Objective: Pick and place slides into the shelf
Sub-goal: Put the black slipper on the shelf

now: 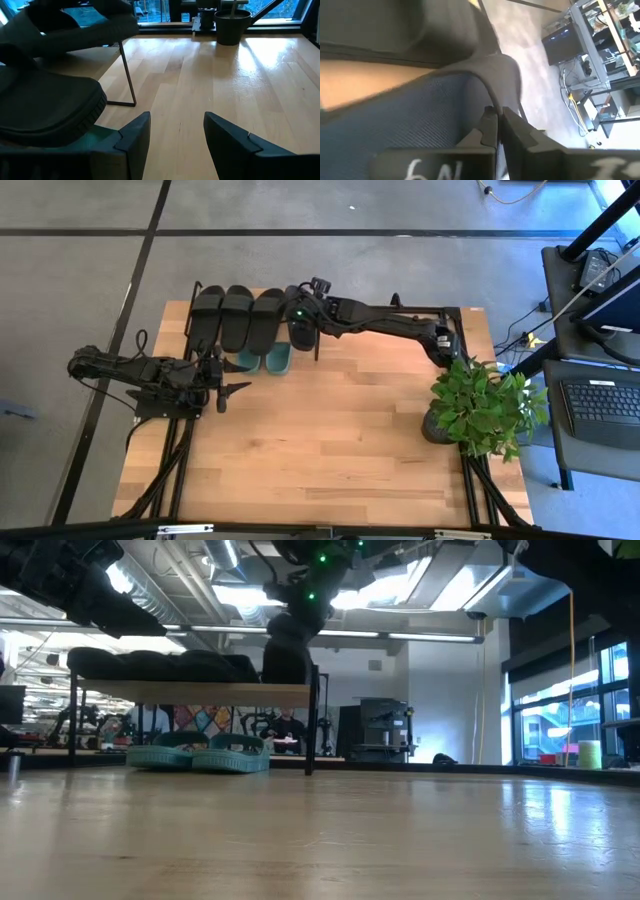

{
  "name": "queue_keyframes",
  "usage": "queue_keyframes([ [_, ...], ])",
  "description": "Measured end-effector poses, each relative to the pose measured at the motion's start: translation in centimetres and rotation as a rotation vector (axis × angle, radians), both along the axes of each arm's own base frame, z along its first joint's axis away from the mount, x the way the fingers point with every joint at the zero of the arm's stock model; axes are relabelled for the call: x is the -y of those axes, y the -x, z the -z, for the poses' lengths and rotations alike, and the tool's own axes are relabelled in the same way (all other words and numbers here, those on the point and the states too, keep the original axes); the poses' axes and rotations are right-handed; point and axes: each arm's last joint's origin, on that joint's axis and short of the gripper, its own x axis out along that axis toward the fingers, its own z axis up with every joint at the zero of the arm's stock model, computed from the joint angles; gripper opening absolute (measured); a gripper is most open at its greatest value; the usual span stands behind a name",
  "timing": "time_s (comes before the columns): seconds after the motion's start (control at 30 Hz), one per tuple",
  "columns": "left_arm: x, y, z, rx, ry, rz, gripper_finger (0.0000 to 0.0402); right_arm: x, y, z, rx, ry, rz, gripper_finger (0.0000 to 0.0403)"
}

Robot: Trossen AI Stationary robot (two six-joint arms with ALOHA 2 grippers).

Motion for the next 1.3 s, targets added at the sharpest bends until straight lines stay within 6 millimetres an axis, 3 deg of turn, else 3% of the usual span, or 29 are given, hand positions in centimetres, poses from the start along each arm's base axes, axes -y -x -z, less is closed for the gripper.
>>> queue_keyframes([
  [0.43, 0.00, 0.03, 0.06, -0.006, -0.001, 0.000, 0.0176, 0.05, -0.39, 0.59, -0.001, 0.000, -0.005, 0.0063],
  [1.3, 0.00, 0.02, 0.05, -0.005, 0.002, -0.001, 0.0176, 0.07, -0.48, 0.54, 0.000, 0.008, -0.019, 0.0069],
])
